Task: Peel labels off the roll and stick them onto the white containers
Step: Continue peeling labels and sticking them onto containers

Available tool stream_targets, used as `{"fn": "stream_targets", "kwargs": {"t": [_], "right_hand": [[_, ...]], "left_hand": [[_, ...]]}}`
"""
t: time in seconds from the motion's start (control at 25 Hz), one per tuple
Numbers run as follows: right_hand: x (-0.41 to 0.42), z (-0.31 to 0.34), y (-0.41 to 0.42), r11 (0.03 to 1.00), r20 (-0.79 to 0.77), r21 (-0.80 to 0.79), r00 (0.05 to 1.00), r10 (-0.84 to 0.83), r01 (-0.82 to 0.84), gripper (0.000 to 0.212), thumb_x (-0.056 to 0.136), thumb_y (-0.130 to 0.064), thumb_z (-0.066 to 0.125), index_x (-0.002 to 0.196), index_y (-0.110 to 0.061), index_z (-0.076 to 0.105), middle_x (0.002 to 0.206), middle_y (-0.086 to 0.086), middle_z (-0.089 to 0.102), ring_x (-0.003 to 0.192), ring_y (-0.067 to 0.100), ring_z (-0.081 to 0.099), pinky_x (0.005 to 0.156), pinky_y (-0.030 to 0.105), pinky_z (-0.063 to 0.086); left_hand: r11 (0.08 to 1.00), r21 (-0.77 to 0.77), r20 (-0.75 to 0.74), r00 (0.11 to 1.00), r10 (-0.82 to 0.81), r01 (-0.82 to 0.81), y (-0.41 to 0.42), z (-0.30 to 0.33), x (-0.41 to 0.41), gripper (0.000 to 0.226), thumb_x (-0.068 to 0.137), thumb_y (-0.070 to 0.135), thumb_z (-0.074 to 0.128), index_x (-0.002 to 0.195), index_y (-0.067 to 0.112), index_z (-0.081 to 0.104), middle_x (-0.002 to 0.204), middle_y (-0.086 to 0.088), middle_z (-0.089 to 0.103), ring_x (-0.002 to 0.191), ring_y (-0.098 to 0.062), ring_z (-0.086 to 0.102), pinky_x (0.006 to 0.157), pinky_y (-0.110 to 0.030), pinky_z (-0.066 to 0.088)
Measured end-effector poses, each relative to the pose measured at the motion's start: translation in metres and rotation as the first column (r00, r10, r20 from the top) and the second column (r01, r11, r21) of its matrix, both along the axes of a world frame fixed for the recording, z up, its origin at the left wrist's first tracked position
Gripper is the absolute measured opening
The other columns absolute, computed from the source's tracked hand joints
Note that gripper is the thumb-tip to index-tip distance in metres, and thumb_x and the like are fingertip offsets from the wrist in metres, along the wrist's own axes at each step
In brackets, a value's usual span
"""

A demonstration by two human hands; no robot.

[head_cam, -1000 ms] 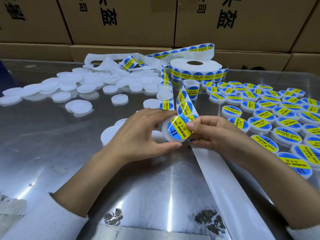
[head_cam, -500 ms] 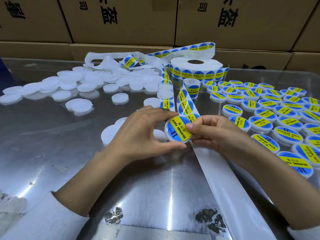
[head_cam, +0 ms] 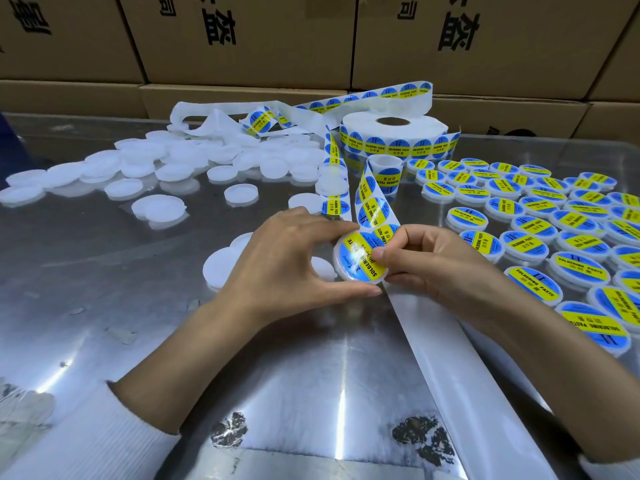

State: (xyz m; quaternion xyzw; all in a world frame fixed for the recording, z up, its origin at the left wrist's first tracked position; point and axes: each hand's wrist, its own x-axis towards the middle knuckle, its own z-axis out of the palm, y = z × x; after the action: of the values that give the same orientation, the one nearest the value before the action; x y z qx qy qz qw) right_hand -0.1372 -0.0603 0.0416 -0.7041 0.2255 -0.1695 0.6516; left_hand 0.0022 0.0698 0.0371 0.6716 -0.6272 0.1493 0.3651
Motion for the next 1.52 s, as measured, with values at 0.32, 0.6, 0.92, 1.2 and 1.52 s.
{"fn": "stream_targets", "kwargs": {"t": [0.32, 0.6, 0.92, 1.2, 1.52], "right_hand": [[0.003, 0.002, 0.004, 0.994, -0.013, -0.09, 0.998, -0.066, 0.065, 0.021, 0.079, -0.011, 0.072, 0.063, -0.014, 0.057, 0.058, -0.001, 0.064, 0.053, 0.005, 0.059, 0.056, 0.014, 0.05], [0.006, -0.004, 0.005, 0.948, -0.087, -0.288, 0.982, -0.167, 0.135, 0.036, 0.057, -0.045, 0.08, 0.068, -0.017, 0.059, 0.063, 0.004, 0.071, 0.065, 0.02, 0.069, 0.078, 0.045, 0.056], [0.001, 0.004, 0.008, 0.899, -0.241, -0.437, 0.964, -0.109, -0.008, 0.065, 0.05, -0.085, 0.056, 0.066, -0.022, 0.053, 0.04, -0.011, 0.046, 0.035, 0.001, 0.039, 0.04, 0.014, 0.031], [0.004, 0.006, 0.016, 0.977, -0.19, -0.187, 0.972, -0.137, 0.101, 0.07, 0.089, -0.065, 0.034, 0.046, -0.016, 0.06, 0.039, 0.004, 0.05, 0.033, 0.01, 0.044, 0.035, 0.01, 0.032], [0.011, 0.001, 0.021, 0.907, -0.047, 0.253, 0.941, -0.335, 0.336, 0.066, 0.092, -0.057, 0.043, 0.04, -0.022, 0.064, 0.036, 0.001, 0.048, 0.028, 0.013, 0.04, 0.037, 0.019, 0.033]], "left_hand": [[0.996, -0.089, 0.071, 0.997, 0.02, -0.014, -0.002, -0.003, 0.001, 0.056, 0.06, 0.064, 0.075, 0.096, 0.022, 0.072, 0.083, 0.013, 0.071, 0.064, 0.001, 0.032, 0.064, -0.023, 0.03], [0.995, -0.094, 0.137, 0.99, 0.041, -0.028, -0.002, -0.003, 0.001, 0.056, 0.06, 0.064, 0.073, 0.095, 0.02, 0.073, 0.083, 0.011, 0.072, 0.063, -0.002, 0.035, 0.063, -0.029, 0.034], [0.991, -0.131, -0.029, 0.999, -0.025, 0.021, 0.0, 0.001, -0.008, 0.053, 0.059, 0.061, 0.076, 0.095, 0.022, 0.074, 0.084, 0.016, 0.071, 0.063, 0.0, 0.047, 0.066, -0.028, 0.04], [0.99, -0.122, -0.049, 0.996, -0.078, 0.071, -0.003, -0.002, -0.017, 0.063, 0.06, 0.054, 0.079, 0.106, 0.012, 0.071, 0.093, 0.005, 0.072, 0.077, -0.002, 0.057, 0.076, -0.021, 0.045], [0.992, 0.062, 0.146, 0.983, -0.116, 0.108, -0.009, -0.002, -0.031, 0.047, 0.087, 0.034, 0.057, 0.125, 0.005, 0.059, 0.134, -0.009, 0.055, 0.124, -0.027, 0.053, 0.105, -0.04, 0.04]]}}
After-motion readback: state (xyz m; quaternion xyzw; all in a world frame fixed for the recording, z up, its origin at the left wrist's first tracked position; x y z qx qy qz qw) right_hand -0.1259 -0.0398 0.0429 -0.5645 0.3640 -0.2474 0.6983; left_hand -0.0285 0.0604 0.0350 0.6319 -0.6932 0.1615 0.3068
